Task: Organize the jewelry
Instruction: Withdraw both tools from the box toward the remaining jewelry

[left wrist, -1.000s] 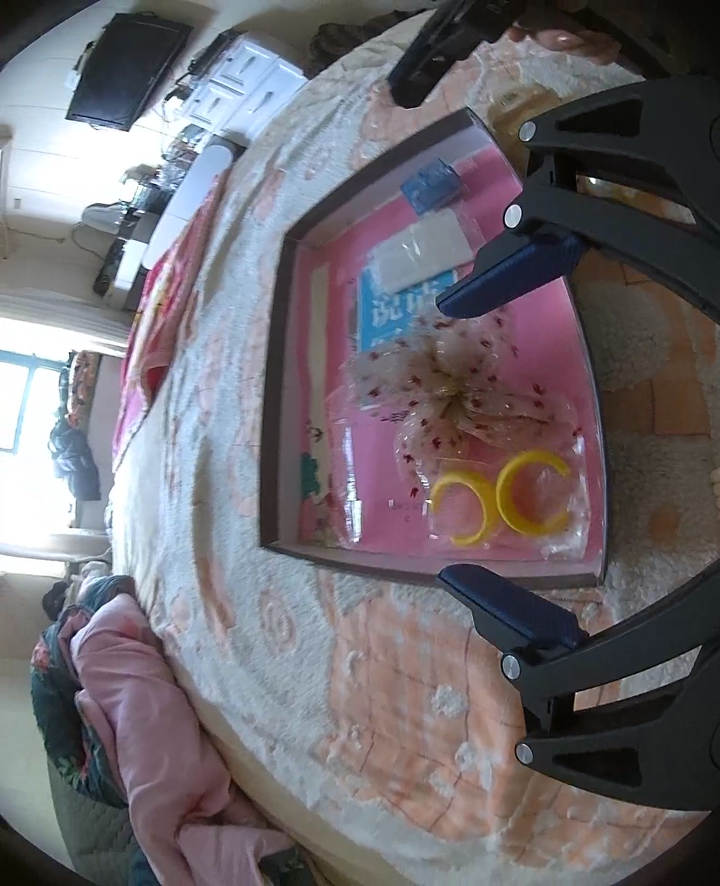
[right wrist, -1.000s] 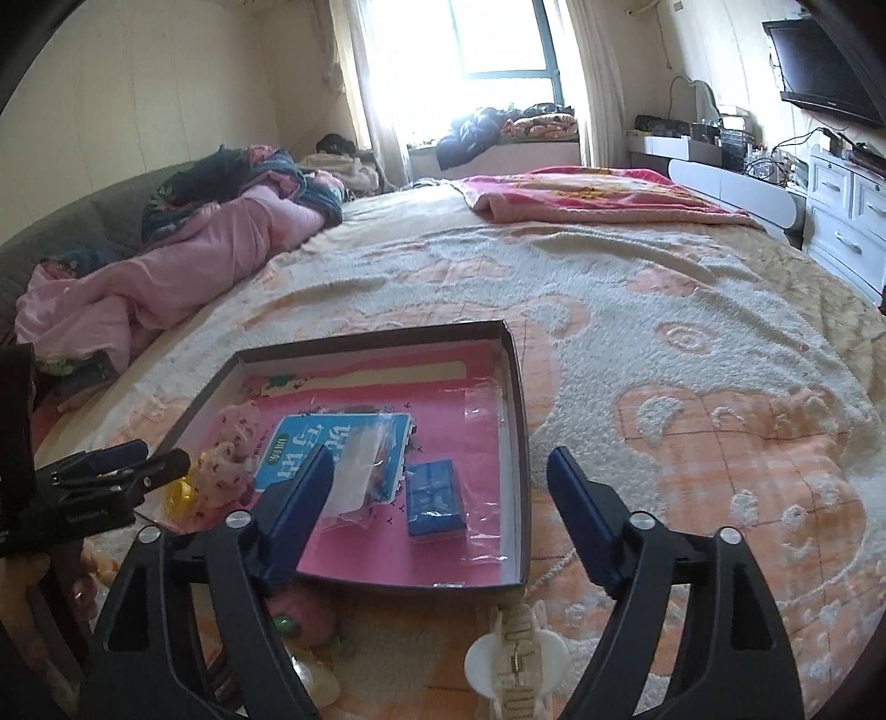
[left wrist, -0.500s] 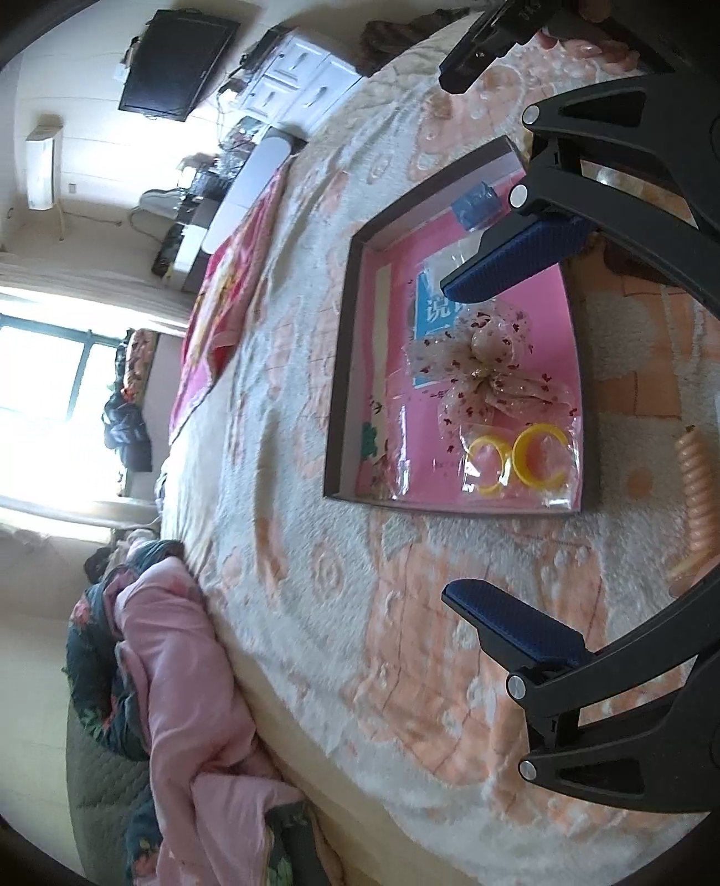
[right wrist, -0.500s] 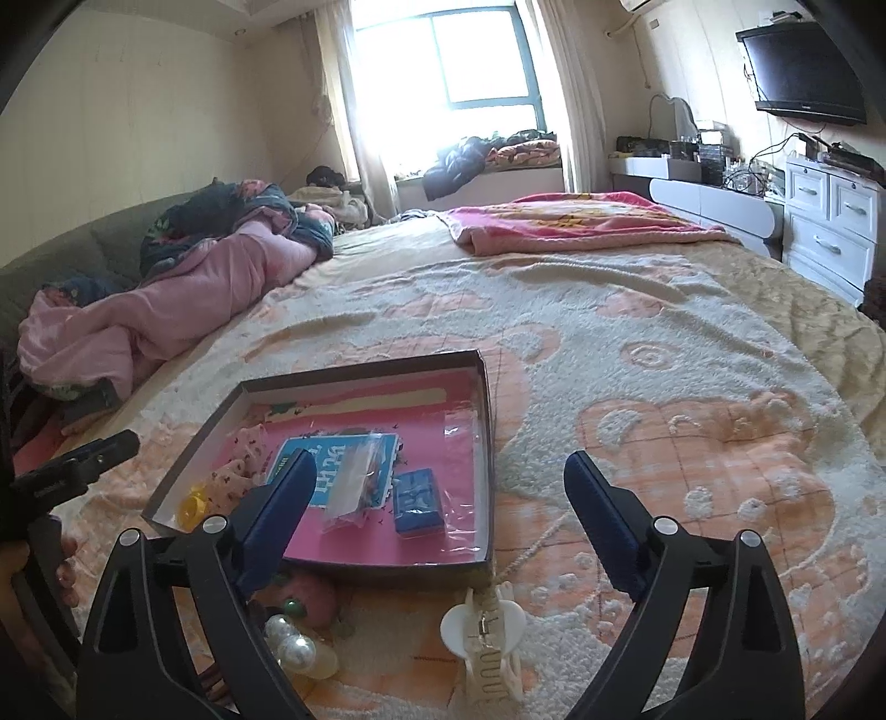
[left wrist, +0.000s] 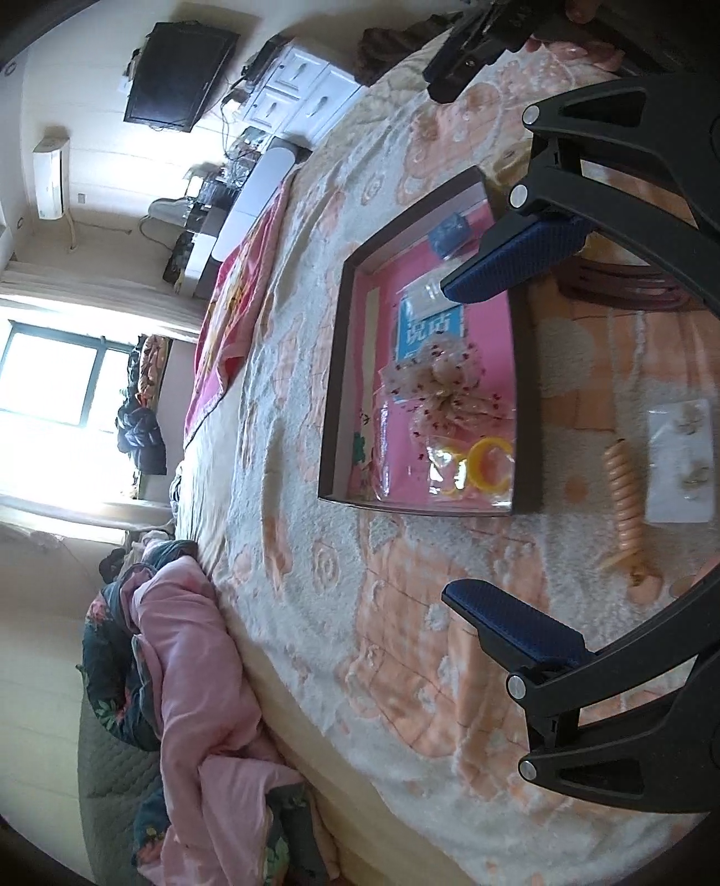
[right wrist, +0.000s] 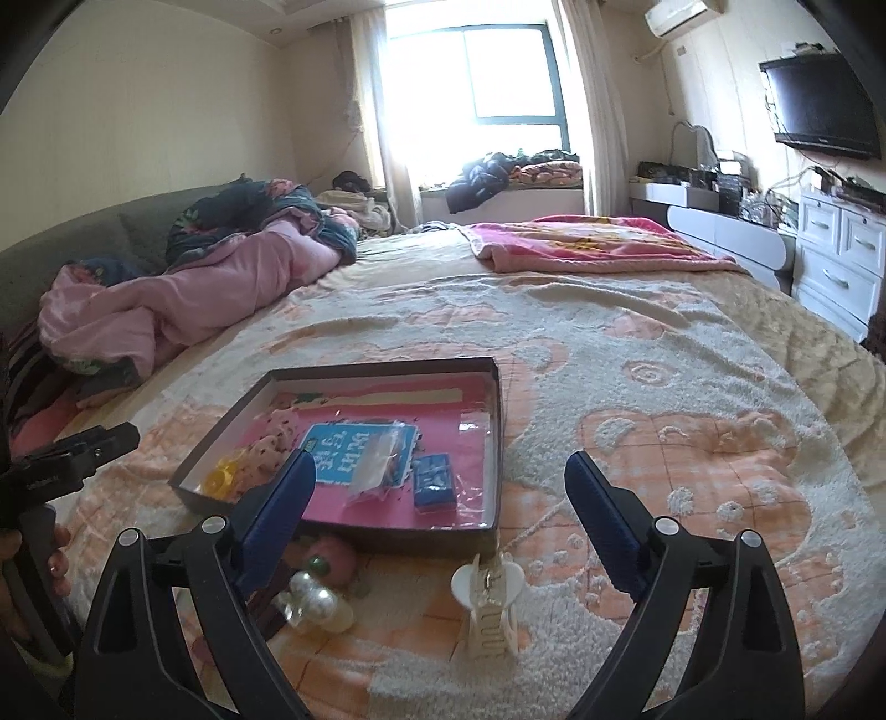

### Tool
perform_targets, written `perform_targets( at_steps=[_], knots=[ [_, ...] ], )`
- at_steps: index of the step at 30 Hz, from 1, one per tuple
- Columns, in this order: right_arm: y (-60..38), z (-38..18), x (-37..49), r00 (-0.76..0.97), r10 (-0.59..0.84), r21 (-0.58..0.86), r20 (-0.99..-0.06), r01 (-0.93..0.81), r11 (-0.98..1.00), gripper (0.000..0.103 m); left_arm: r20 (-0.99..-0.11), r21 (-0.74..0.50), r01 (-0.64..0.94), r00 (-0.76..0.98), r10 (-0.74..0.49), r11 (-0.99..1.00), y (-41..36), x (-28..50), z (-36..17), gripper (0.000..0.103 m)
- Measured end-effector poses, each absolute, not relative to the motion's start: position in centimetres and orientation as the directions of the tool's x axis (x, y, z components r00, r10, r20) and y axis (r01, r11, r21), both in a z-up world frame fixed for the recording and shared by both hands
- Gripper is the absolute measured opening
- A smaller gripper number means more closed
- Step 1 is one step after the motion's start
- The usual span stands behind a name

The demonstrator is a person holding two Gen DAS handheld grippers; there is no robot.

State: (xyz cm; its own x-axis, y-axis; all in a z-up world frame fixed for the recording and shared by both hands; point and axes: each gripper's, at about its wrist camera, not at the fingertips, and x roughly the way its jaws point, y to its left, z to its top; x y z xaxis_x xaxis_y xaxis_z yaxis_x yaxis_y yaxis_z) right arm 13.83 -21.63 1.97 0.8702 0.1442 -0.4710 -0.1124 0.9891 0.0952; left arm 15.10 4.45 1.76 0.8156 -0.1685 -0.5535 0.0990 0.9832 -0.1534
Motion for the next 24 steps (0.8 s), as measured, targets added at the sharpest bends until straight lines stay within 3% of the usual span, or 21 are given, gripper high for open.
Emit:
perform_targets(
  at_steps=[24],
  knots=[
    [-17.8, 0.9, 9.6, 0.874, 0.224, -0.010, -0.431, -0.253, 0.967, 0.091, -0.502, -0.111, 0.108, 0.852, -0.149, 0.988, 3.1, 9.3, 0.5, 0.092]
  ],
)
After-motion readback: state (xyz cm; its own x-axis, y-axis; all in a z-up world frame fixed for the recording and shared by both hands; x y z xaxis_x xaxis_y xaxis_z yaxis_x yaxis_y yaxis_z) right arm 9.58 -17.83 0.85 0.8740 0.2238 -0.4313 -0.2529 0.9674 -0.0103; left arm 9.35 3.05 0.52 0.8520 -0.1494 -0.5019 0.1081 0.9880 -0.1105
